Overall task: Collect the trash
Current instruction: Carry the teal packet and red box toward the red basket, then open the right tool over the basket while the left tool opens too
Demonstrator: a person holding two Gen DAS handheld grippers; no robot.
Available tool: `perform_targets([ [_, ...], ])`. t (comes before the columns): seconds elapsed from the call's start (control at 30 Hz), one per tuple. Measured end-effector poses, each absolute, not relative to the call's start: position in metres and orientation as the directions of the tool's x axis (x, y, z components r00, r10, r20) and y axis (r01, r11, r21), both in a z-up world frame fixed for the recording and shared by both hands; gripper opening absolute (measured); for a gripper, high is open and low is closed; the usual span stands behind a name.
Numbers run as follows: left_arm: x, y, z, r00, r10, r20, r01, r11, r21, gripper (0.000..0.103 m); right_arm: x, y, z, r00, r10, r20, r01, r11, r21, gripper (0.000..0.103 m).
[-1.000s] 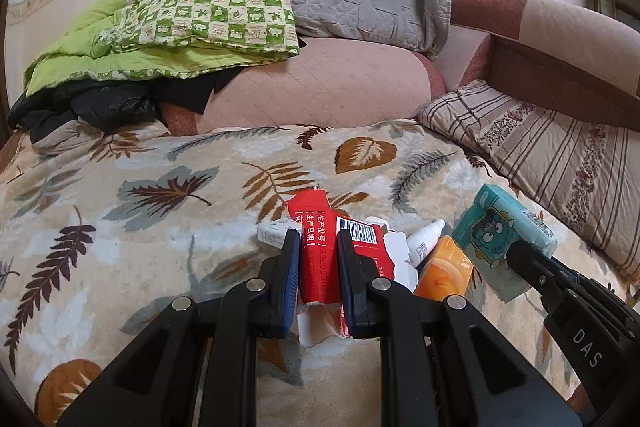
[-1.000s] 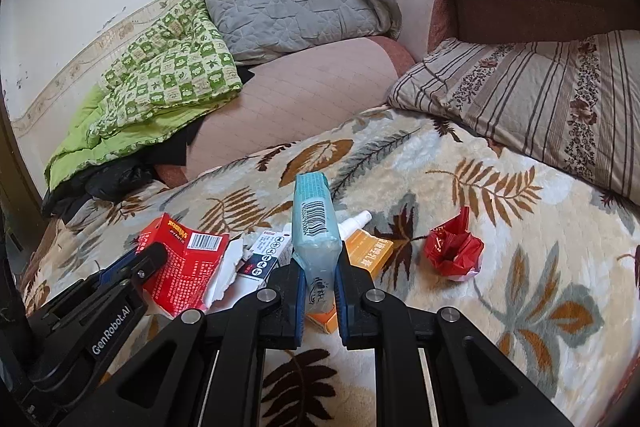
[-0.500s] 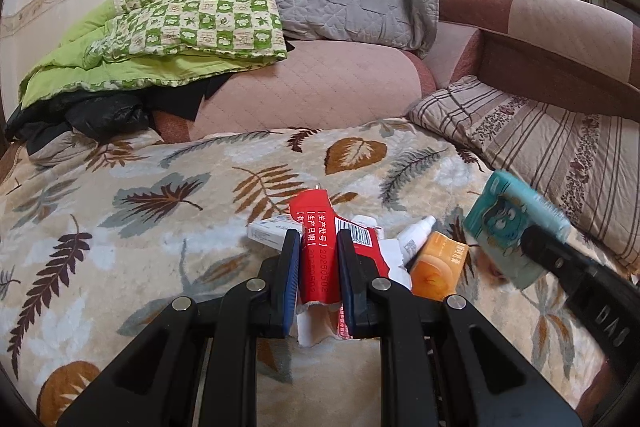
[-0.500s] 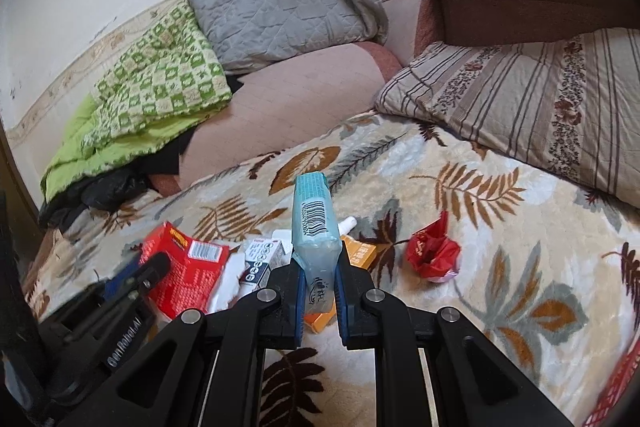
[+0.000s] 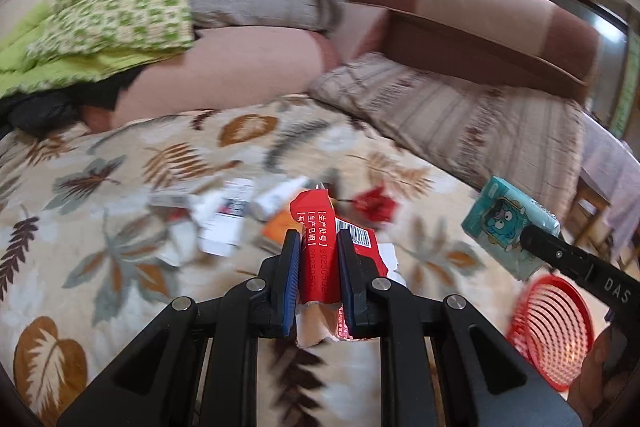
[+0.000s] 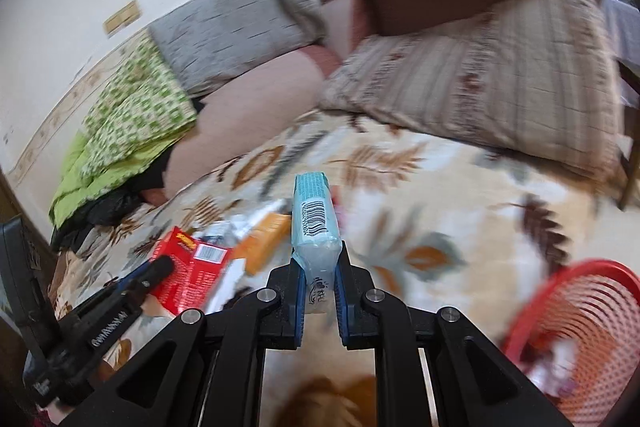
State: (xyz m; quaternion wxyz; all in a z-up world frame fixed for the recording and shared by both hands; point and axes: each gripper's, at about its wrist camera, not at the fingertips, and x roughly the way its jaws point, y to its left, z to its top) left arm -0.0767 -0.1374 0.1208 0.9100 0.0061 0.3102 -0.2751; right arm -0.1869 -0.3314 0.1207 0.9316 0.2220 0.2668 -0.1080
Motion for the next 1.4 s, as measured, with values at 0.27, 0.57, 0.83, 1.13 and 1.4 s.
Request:
perform_targets([
  [0.27, -0.132, -0.192, 0.147, 0.546, -0.616, -0.568, 0.647, 0.741, -0.181, 0.017, -0.288, -0.4, 0.126, 0.804, -0.205, -0.559, 0.473, 0.79, 0.39, 0.013],
  [0.57, -0.177, -0.26, 0.153, 0.423, -0.674, -0.606, 0.748, 0.637, -0.186, 0.017, -0.353, -0.443, 0.107, 0.757, -0.273, -0.594, 0.573, 0.715, 0.401, 0.013],
  [0.83, -0.208, -0.335, 0.131, 0.275, -0.672, -0.687, 0.82, 0.538, -0.198, 0.022, -0.364, -0.467, 0.078, 0.7, -0.263, -0.664, 0.622, 0.682, 0.385, 0.035],
  [1.13, -0.194, -0.296, 0.129, 0.298, -0.663, -0.686, 0.783, 0.581, -0.222, 0.043, -0.369, -0.462, 0.079, 0.707, -0.253, -0.66, 0.613, 0.685, 0.394, 0.044],
  [1.4, -0.142, -0.183, 0.119, 0.516, -0.538, -0.666, 0.634, 0.763, -0.125, 0.05, -0.31, -0.404, 0.087, 0.739, -0.143, -0.658, 0.481, 0.796, 0.367, 0.044],
])
